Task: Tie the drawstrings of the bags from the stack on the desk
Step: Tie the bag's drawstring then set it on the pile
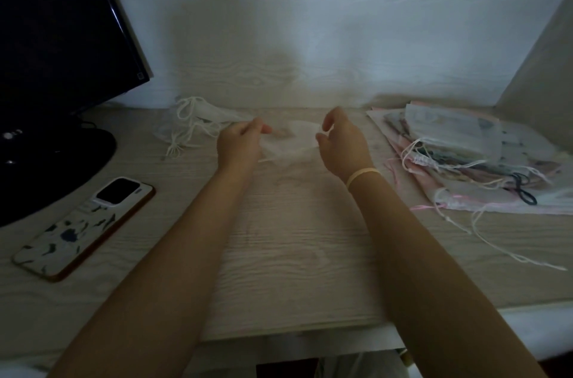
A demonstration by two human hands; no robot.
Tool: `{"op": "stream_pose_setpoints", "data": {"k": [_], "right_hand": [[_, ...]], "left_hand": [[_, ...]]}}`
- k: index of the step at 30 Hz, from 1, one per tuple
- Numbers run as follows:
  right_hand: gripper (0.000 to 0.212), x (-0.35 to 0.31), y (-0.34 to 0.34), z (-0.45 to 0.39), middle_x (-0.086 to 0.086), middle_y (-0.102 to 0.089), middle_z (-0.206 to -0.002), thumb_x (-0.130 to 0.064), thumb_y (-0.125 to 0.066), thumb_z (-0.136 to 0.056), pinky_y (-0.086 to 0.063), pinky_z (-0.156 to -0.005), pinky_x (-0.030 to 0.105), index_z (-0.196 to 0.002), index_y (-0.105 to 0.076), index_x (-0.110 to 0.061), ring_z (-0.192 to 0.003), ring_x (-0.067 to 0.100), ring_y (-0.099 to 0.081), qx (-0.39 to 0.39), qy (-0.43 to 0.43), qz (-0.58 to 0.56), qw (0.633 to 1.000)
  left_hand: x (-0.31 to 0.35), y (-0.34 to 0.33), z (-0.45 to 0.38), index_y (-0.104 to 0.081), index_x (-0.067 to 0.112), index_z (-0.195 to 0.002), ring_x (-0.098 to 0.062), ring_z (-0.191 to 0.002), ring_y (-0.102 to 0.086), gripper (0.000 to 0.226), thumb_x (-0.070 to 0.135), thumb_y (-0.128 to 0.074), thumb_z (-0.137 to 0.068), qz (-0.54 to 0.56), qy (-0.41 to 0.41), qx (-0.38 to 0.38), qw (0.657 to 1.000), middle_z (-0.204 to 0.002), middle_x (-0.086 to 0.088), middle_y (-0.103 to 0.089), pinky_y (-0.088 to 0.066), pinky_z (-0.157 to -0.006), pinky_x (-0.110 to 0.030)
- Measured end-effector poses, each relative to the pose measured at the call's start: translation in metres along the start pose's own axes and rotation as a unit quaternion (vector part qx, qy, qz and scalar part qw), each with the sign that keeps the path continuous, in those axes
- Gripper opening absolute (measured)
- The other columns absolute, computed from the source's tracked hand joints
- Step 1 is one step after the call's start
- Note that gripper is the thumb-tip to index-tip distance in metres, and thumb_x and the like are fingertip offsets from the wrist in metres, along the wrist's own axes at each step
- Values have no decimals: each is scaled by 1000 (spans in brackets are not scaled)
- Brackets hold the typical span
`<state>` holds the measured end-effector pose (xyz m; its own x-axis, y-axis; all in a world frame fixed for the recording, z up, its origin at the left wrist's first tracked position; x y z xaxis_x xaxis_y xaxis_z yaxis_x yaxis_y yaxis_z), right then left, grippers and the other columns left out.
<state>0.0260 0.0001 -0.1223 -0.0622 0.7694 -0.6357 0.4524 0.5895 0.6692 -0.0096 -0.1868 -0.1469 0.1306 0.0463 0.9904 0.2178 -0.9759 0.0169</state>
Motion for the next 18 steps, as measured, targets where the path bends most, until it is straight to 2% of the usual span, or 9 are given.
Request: {"op": "stream_pose_setpoints", "data": {"k": [1,3,5,7,10,12,13,15,18], "right_hand": [[15,0,2,0,8,-54,-75,-14,-58,-90,-36,-63,32,-100,-47,-10,-72,28,-50,19,6,9,1000],[15,-1,1,2,9,-53,-74,-13,-56,-91,-35,-62,32,-102,-47,-9,-70,27,-47,25,20,32,999],[15,-2,-1,3,8,-53,-71,-15,-57,-90,-40,-62,34,-102,-48,-11,-69,29,-51,16,44,61,997],[16,-3,0,1,4,-55,-66,-19,-60,-87,-45,-62,34,-101,-53,-17,-64,24,-55,6,70,60,996],[29,-10,-6,2,3,-61,-68,-18,-63,-80,-47,-61,28,-107,-60,-27,-57,12,-54,-78,107,-41,990],[36,-19,-13,6,4,-65,-74,-17,-66,-78,-48,-63,23,-112,-61,-28,-57,8,-56,-146,129,-92,977],[34,-22,-16,9,3,-62,-68,-17,-67,-78,-45,-61,19,-111,-62,-25,-53,5,-52,-162,134,-101,972],[23,-27,-17,9,-2,-52,-56,-18,-70,-79,-36,-54,17,-101,-65,-19,-46,4,-44,-150,138,-98,974],[14,-25,-11,7,-5,-52,-55,-25,-71,-80,-36,-54,22,-85,-69,-12,-47,4,-43,-111,113,-106,982]], "left_hand": [[0,4,-2,-74,15,-78,-8,-54,-44,27,25,-56,-95,-7,-7,26,1000,-81,-23,-62,-38,-53,-24],[2,8,-2,-75,12,-82,-12,-69,-55,26,25,-57,-95,-39,-31,41,998,-88,-22,-70,-46,-64,-28],[7,5,1,-74,15,-78,-5,-72,-59,25,24,-57,-94,-109,-64,11,992,-80,0,-73,-44,-65,-16],[11,-1,6,-72,17,-69,3,-53,-50,29,28,-58,-92,-117,-61,-47,990,-56,15,-61,-38,-53,-13],[15,-11,13,-73,11,-69,-4,-39,-39,42,38,-52,-94,-70,-35,-119,990,-42,9,-48,-32,-42,-18],[16,-18,16,-73,5,-74,-8,-38,-40,49,41,-47,-97,-40,-12,-141,989,-40,7,-47,-32,-44,-19],[16,-20,17,-72,3,-75,-9,-39,-41,52,43,-46,-97,-35,-1,-147,988,-40,7,-47,-34,-46,-20],[16,-21,18,-72,8,-70,-11,-41,-45,62,52,-39,-98,-55,1,-160,986,-43,3,-51,-36,-49,-23],[13,-20,18,-70,13,-63,-11,-40,-46,79,64,-19,-97,-89,-11,-194,977,-45,-1,-52,-34,-46,-24]]}}
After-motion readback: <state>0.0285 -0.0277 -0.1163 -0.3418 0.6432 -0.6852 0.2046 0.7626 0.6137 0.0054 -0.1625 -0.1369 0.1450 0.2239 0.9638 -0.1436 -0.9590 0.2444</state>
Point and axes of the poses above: each hand's wrist, its own z-axis away from the middle knuckle, its own y-axis out of the back of the hand, x = y × z, the point moved 4 cm from there along -z, towards the middle knuckle
